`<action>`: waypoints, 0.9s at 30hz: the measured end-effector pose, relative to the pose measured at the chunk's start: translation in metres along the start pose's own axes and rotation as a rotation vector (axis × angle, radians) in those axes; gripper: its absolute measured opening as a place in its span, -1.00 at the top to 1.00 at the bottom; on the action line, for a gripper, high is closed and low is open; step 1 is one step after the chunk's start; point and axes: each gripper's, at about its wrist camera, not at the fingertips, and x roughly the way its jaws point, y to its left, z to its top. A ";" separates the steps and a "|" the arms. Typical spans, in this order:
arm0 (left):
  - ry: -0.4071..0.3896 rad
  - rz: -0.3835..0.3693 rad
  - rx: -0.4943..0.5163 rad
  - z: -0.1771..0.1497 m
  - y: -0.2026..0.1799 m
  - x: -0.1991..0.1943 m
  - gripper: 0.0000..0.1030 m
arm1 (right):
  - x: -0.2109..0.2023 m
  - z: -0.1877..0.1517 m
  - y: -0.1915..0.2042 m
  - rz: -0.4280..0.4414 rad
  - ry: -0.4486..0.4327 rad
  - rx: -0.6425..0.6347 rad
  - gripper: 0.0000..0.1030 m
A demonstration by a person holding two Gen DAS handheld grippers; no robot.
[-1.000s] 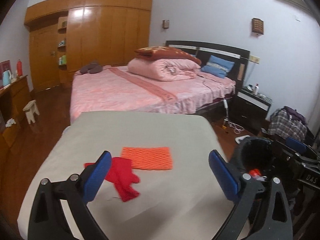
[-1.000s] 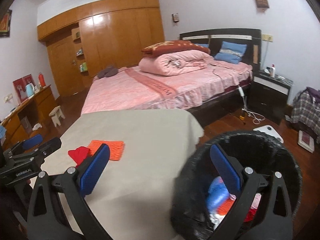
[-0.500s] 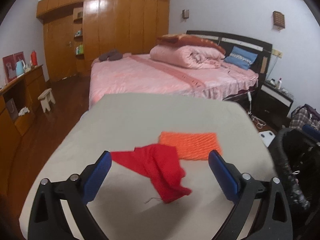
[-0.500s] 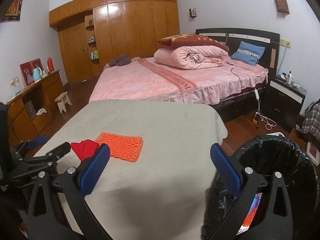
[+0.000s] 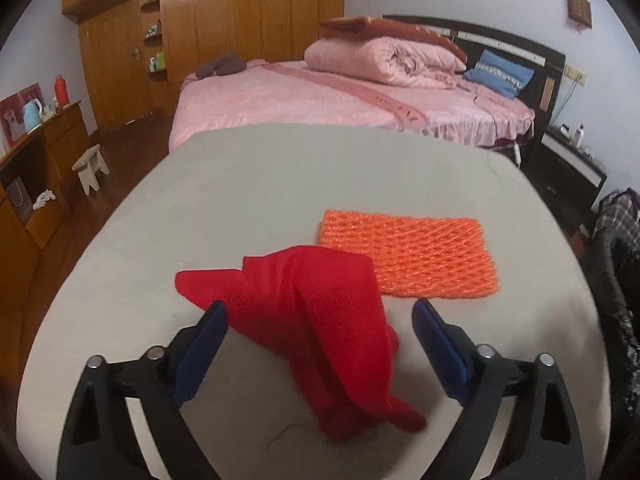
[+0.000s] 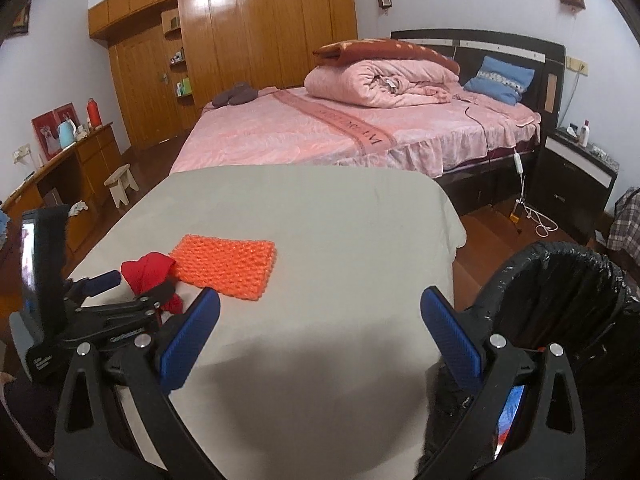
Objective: Collect trash
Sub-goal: 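Move both open grippers toward the red cloth on the table, then grasp the red cloth with the left gripper while the right grasps the orange mesh pad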
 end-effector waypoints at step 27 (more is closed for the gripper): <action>-0.047 0.044 -0.100 0.011 0.073 -0.016 0.67 | 0.102 0.013 0.048 -0.003 0.126 -0.033 -0.90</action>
